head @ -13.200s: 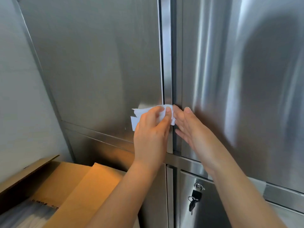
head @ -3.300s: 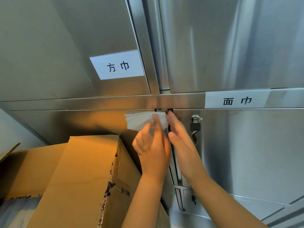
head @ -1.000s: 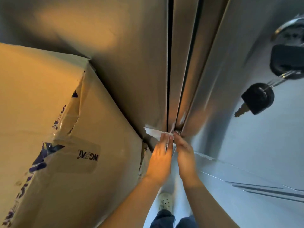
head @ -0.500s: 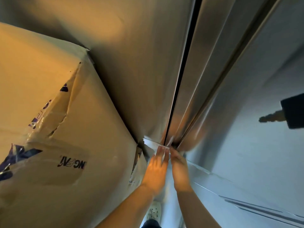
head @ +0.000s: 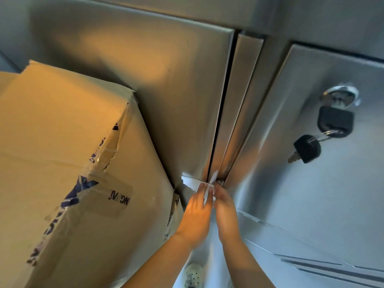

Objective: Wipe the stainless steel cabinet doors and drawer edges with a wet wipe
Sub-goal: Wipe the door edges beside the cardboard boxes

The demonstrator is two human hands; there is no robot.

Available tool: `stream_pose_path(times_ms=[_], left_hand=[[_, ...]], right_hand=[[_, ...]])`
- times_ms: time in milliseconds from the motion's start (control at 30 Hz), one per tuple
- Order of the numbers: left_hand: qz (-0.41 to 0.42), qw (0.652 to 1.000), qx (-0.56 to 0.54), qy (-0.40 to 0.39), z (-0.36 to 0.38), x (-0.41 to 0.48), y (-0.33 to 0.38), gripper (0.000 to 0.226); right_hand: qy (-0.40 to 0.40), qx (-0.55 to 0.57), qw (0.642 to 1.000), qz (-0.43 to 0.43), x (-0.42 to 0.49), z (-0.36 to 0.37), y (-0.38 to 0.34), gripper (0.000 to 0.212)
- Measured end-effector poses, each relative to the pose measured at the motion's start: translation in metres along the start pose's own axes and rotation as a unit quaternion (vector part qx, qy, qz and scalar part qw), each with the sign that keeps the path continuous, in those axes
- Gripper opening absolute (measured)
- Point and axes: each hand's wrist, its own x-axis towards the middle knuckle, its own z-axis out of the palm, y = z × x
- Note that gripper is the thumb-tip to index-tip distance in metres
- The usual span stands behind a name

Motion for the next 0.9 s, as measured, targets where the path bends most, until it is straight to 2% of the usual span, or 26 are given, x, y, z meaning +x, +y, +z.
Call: stream_pose_path(times_ms=[167,267,433,567,667,733,900], left_hand=[[0.002,0.999,-0.003,0.042,-0.038,-0.001,0.02,0.088],[0.016,0.994,0.005,0.106,-0.061,-0.001,0.027,0.088],[0.051,0.983,0.004,0.178,-0.103,0.001,0.042,0.077],[0.085,0.967,0.009,0.241,-0.133,0.007,0.05,0.078],[0.109,0.956,-0.001,0.272,-0.155,0.012,0.057,0.065],[0.117,0.949,0.004,0.294,-0.169,0.014,0.06,0.057],[0.117,0.939,0.05,0.319,-0.199,0.023,0.069,0.056]], right_hand=[[0.012,0.062,0.997,-0.053,-0.023,0.007,-0.043,0.028],[0.001,0.071,0.993,-0.098,-0.039,0.009,-0.073,0.043],[-0.003,0.104,0.984,-0.145,-0.06,0.01,-0.11,0.056],[0.001,0.117,0.975,-0.19,-0.074,0.011,-0.142,0.061],[0.001,0.122,0.967,-0.226,-0.085,0.015,-0.166,0.068],[-0.002,0.127,0.96,-0.249,-0.092,0.017,-0.179,0.068],[-0.007,0.146,0.943,-0.299,-0.104,0.023,-0.209,0.066]])
